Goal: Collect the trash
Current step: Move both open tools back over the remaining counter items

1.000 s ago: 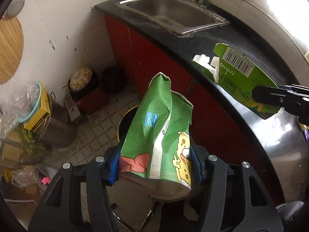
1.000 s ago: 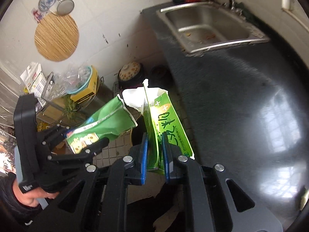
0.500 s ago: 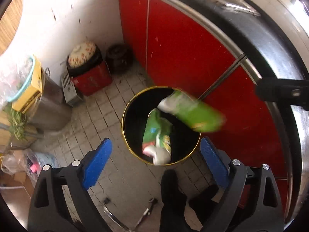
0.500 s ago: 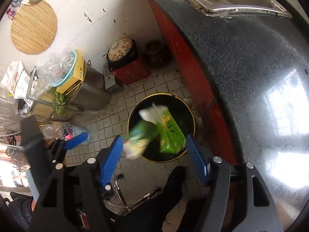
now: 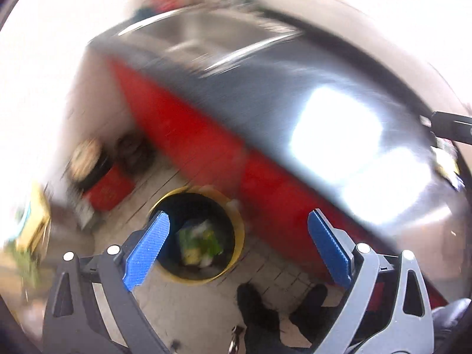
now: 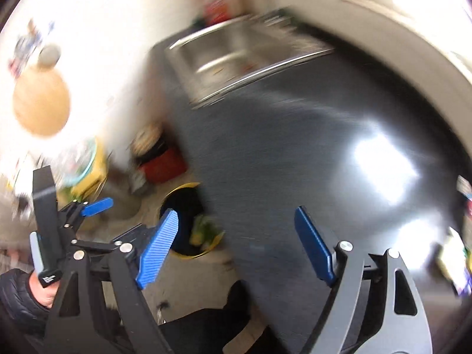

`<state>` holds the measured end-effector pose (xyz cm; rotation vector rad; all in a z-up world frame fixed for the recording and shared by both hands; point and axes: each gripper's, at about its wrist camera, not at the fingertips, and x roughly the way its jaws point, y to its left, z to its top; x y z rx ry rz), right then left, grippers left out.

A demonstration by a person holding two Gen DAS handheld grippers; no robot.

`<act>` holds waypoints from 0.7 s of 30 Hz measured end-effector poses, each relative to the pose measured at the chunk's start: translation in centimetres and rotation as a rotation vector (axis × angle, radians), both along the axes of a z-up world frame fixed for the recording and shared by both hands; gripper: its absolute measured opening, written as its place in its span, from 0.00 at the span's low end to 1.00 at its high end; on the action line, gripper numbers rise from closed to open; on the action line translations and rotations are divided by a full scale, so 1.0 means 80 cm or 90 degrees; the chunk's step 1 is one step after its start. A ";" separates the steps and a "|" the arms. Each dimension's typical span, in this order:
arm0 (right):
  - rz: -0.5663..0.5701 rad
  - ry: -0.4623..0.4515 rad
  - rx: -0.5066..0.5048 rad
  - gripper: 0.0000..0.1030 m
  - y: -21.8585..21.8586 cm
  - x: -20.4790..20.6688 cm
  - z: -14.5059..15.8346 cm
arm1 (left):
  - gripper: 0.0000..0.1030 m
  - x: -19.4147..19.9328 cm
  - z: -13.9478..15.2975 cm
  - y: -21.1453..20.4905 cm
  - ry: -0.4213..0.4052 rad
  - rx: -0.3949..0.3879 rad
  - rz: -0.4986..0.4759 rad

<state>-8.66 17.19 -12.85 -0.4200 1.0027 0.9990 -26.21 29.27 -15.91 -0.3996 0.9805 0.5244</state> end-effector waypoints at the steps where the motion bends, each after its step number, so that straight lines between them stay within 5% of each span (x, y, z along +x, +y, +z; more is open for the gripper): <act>1: -0.024 -0.010 0.006 0.77 -0.022 0.013 0.010 | 0.89 0.018 0.008 -0.012 -0.010 0.001 -0.026; 9: -0.250 -0.073 0.043 0.77 -0.255 0.094 0.066 | 0.89 0.217 0.074 -0.178 -0.090 0.018 -0.312; 14: -0.370 -0.081 0.048 0.77 -0.397 0.124 0.073 | 0.89 0.285 0.091 -0.294 -0.107 0.039 -0.465; 21: -0.440 -0.063 0.052 0.77 -0.489 0.140 0.059 | 0.89 0.316 0.091 -0.386 -0.097 0.041 -0.580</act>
